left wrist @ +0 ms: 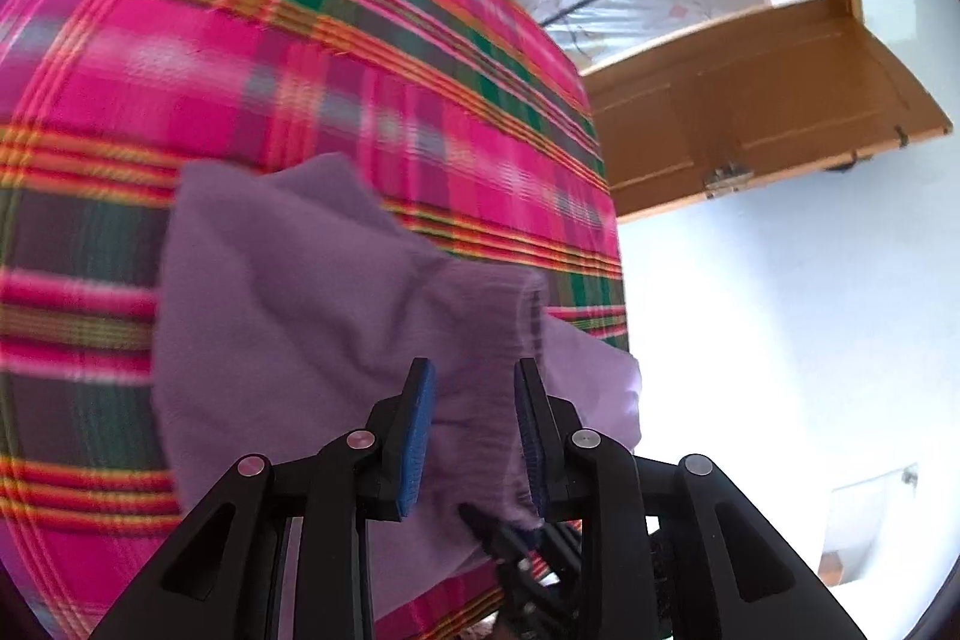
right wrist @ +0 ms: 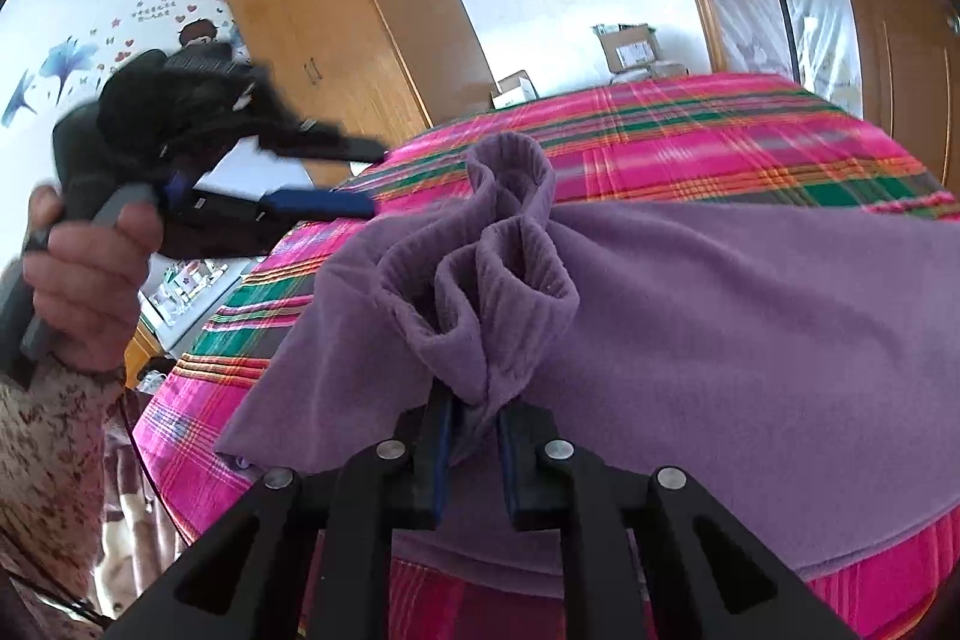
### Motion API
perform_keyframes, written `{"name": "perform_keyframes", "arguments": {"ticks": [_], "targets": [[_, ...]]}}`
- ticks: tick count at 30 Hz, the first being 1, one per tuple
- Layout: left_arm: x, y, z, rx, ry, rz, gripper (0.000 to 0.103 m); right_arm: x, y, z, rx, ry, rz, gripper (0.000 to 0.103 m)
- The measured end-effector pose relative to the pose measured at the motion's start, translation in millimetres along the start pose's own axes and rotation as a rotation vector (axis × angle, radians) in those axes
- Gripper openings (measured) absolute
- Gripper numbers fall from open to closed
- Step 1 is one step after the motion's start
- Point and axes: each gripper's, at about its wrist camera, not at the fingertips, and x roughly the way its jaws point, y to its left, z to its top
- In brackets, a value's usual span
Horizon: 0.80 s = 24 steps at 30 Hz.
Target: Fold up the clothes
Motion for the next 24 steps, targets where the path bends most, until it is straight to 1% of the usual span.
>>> {"name": "perform_keyframes", "arguments": {"ticks": [1, 3, 6, 8, 9, 11, 13, 15, 16, 18, 21, 24], "targets": [[-3.3, 6.1, -2.3, -0.014, -0.01, 0.002, 0.028, -0.7, -3.0, 0.0, 0.011, 0.005, 0.002, 0.018], [-10.6, 18.1, -7.0, -0.039, -0.035, 0.008, 0.028, -2.9, -10.3, 0.2, 0.038, 0.015, 0.013, 0.024], [-21.1, 33.0, -14.4, -0.064, -0.077, 0.026, 0.028, -9.2, -23.0, 1.2, 0.08, 0.028, 0.013, 0.027], [-22.0, 37.8, -17.7, -0.065, -0.081, 0.034, 0.028, -14.1, -28.1, 1.7, 0.088, 0.028, 0.003, 0.028], [-22.5, 40.1, -19.4, -0.066, -0.083, 0.038, 0.028, -16.8, -29.7, 2.4, 0.087, 0.025, 0.001, 0.029], [-23.4, 44.9, -22.7, -0.067, -0.087, 0.046, 0.028, -22.3, -32.3, 4.8, 0.083, 0.02, 0.012, 0.031], [-22.1, 47.2, -26.3, -0.064, -0.083, 0.046, 0.028, -27.3, -34.2, 8.9, 0.083, 0.011, 0.038, 0.032], [-20.4, 49.5, -29.6, -0.062, -0.075, 0.048, 0.028, -32.0, -38.9, 13.8, 0.098, 0.011, 0.087, 0.033], [-20.1, 51.1, -31.0, -0.061, -0.072, 0.051, 0.028, -34.7, -42.2, 16.4, 0.108, 0.009, 0.109, 0.035], [-19.5, 53.3, -33.1, -0.058, -0.069, 0.056, 0.028, -36.8, -46.3, 21.8, 0.11, -0.001, 0.1, 0.043], [-17.7, 54.5, -35.0, -0.056, -0.065, 0.056, 0.028, -28.4, -54.6, 35.7, 0.107, 0.015, 0.075, 0.044], [-15.3, 53.9, -37.9, -0.046, -0.056, 0.054, 0.028, -11.3, -63.5, 49.2, 0.148, 0.048, 0.102, 0.044]]}}
